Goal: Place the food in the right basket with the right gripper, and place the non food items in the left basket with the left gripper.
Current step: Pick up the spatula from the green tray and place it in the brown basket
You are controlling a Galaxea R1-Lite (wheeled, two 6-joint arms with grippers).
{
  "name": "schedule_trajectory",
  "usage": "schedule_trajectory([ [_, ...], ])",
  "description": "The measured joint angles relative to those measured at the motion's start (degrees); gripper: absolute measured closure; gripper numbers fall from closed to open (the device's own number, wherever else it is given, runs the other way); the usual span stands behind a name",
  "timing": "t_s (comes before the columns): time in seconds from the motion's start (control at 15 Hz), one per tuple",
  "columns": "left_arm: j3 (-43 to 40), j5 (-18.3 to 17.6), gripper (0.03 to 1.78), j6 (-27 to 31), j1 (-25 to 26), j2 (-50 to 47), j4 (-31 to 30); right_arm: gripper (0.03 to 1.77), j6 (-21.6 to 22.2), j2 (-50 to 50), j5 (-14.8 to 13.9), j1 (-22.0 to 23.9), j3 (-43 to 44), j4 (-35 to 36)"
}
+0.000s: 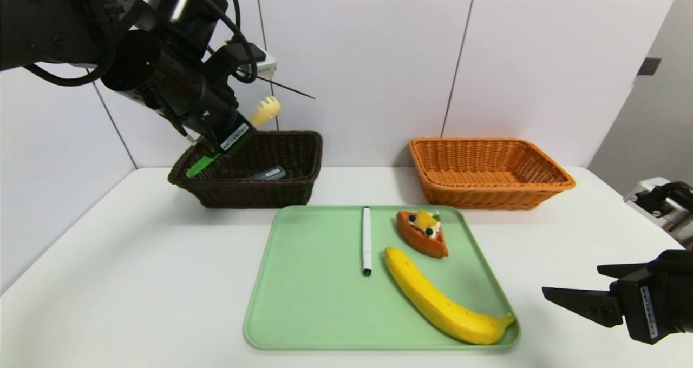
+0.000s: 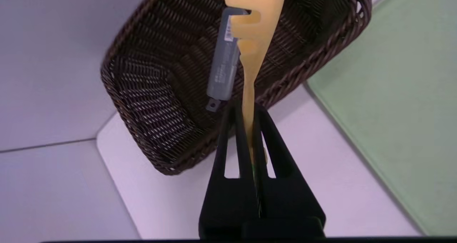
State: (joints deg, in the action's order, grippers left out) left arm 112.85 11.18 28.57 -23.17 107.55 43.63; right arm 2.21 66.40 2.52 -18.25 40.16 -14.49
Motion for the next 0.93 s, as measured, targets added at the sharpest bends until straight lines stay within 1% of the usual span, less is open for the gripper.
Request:
schedule_trajectory([
  [0.13, 0.00, 0.09, 1.73, 5.10, 0.57, 0.85, -1.51, 0.09, 0.10, 0.02, -0.07, 0.00, -0.06, -0.02],
  [0.47, -0.09, 0.32, 1.73, 13.32, 3.50, 4.97, -9.42, 0.09, 0.07, 0.10, -0.21, 0.09, -0.17, -0.09],
  [0.67, -0.17, 1.61, 1.73, 14.73, 5.45, 8.74, -14.69, 0.09, 0.02, 0.11, -0.51, 0.09, -0.39, -0.06],
  [0.8, -0.20, 2.79, 1.73, 14.42, 6.06, 11.17, -16.41, 0.09, 0.00, 0.11, -0.99, 0.09, -0.44, -0.06],
  [0.93, -0.20, 2.95, 1.73, 14.18, 6.72, 13.18, -17.34, 0.09, -0.04, 0.11, -1.29, 0.09, -0.33, -0.05],
])
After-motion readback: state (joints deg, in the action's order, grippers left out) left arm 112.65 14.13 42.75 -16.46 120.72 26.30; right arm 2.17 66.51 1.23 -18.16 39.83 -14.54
